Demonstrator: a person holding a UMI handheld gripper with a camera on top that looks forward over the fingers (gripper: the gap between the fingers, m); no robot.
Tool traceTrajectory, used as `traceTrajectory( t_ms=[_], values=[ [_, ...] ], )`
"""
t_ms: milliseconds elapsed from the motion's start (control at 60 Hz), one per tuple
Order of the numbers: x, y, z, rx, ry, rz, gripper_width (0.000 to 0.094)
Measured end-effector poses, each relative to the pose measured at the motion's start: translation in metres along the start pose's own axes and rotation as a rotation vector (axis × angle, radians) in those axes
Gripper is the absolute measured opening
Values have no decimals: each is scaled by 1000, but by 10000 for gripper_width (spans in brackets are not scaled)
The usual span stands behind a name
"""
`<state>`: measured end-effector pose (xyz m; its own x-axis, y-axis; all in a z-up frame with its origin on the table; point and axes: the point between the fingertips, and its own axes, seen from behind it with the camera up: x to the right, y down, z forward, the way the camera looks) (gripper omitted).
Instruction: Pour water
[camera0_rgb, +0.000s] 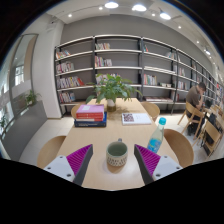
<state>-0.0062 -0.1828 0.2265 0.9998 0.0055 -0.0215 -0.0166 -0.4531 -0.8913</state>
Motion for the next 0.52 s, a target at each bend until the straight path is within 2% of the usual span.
traceTrajectory(
  t_ms=[217,517],
  values=[
    [-12,-32,-16,43,25,-21,846],
    [-22,-39,-28,50,39,-1,848]
  ],
)
